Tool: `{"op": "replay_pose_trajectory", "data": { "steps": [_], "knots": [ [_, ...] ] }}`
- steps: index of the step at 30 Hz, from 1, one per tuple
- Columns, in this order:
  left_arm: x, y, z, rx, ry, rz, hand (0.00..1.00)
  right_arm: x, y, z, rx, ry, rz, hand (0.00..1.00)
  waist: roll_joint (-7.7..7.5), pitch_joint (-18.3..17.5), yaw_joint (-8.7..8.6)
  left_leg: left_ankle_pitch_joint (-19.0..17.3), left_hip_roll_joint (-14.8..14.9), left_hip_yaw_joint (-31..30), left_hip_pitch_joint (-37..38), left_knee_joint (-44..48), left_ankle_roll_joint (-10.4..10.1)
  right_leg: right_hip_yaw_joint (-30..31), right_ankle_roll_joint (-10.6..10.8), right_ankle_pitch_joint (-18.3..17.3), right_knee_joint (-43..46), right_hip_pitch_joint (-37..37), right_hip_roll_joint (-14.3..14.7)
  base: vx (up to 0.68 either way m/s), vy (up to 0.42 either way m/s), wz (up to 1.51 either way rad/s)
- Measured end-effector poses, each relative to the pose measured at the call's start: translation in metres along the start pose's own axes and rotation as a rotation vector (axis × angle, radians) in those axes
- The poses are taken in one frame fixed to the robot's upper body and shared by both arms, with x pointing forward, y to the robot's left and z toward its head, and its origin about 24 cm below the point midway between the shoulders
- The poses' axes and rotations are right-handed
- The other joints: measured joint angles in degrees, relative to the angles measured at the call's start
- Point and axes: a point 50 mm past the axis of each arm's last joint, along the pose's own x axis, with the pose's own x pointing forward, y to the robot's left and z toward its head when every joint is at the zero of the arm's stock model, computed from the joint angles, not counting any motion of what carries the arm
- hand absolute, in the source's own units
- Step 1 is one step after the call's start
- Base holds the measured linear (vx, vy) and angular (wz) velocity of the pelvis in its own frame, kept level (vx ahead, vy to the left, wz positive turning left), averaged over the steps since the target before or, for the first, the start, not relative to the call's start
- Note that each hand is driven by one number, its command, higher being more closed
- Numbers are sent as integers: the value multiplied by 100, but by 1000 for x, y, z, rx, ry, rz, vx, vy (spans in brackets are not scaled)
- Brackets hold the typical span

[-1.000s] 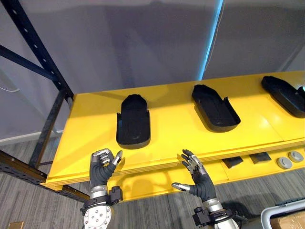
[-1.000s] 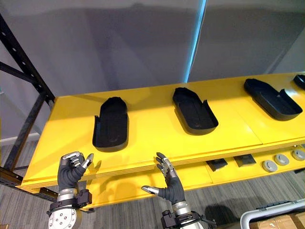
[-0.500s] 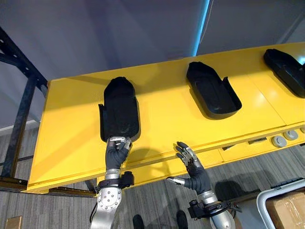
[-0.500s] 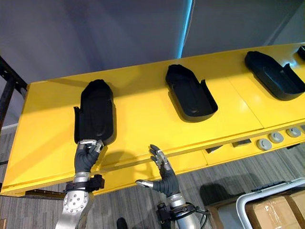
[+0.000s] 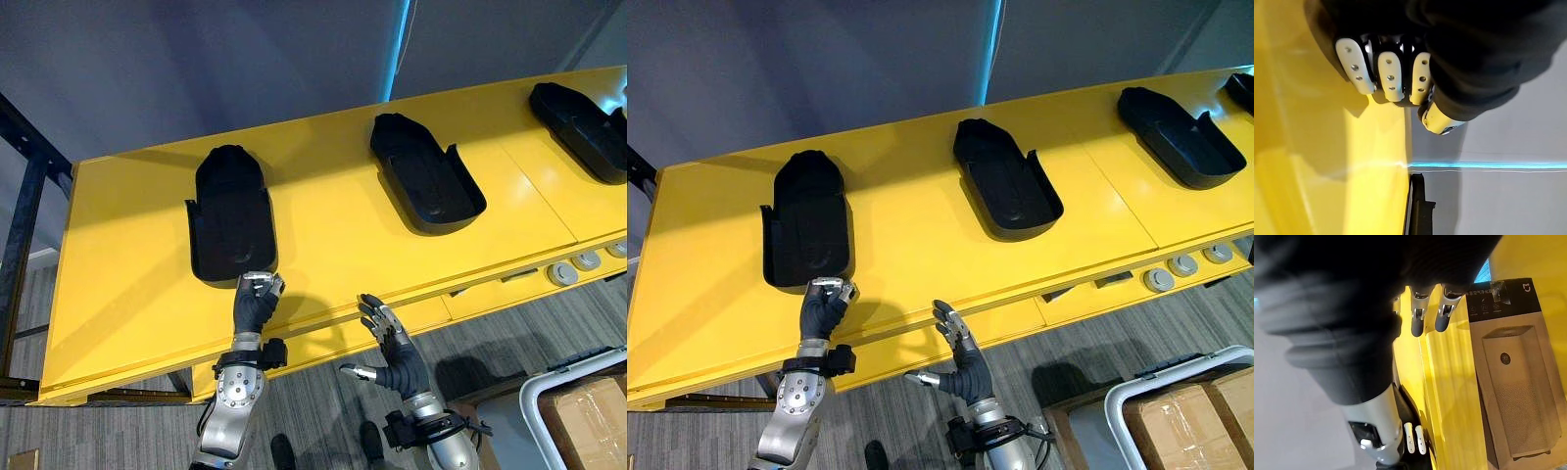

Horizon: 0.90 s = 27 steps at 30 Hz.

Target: Walk over and take plastic housings, then place them on the shelf

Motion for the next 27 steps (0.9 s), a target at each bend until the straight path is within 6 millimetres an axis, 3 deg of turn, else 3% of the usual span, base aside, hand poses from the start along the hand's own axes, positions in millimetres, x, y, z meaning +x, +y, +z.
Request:
{"op": "replay_pose_trajectory", "data": {
  "steps": [11,12,17,19,21,22,23,24,25,27],
  "knots": [
    [-6,-3,-1,-26,18,-7,100,-2,-1,-2,37,9,-11,0,-2,-3,-96,10,-2,-141,133,0,8,-141,3,1,-43,227,-11,1,8,5],
    [-10,-5,2,-45,10,-19,0,-2,-1,-1,37,7,-11,0,-7,-6,-94,9,-2,-144,151,-1,8,-144,4,0,-53,252,-12,6,20,12],
    [-53,-34,49,-219,-142,-210,0,1,-13,2,9,-17,-57,0,-16,-193,-35,-92,-3,-131,545,-3,-40,-133,30,-67,-114,628,-14,6,14,-2],
    [-56,-35,53,-262,-164,-210,0,1,-23,5,-11,-29,-105,0,-21,-397,-21,-194,23,-12,724,26,-84,12,29,-91,-107,754,13,12,15,-35],
    [-56,-32,54,-256,-175,-185,0,2,-37,10,-44,-64,-178,0,-106,-548,124,-710,88,-189,681,907,-119,444,22,-87,-25,826,54,26,12,-81],
    [-56,-29,53,-254,-177,-167,0,3,-40,11,-52,-69,-189,0,-115,-553,164,-940,121,-630,556,1390,-77,615,14,-79,35,807,96,26,-1,-148],
    [-56,-24,51,-251,-169,-126,0,7,-46,16,-79,-93,-193,0,-46,-596,266,-1423,128,-1712,385,2174,-196,1040,31,-59,142,789,237,22,22,-154],
    [-57,-22,50,-248,-162,-106,0,7,-49,18,-95,-99,-198,0,0,-626,314,-1664,125,-2238,381,2457,-322,1296,50,-42,188,766,365,-2,108,-246],
    [-58,-20,47,-237,-150,-77,0,6,-58,21,-143,-102,-230,0,148,-788,393,-2238,21,-3530,432,3041,-447,1912,87,-35,416,572,720,-27,137,-209],
    [-57,-16,41,-194,-138,-55,0,1,-65,23,-180,-103,-272,0,180,-872,414,-2710,-224,-4458,542,3484,-388,2631,250,-100,885,198,1066,-104,239,-235]
  ]
}}
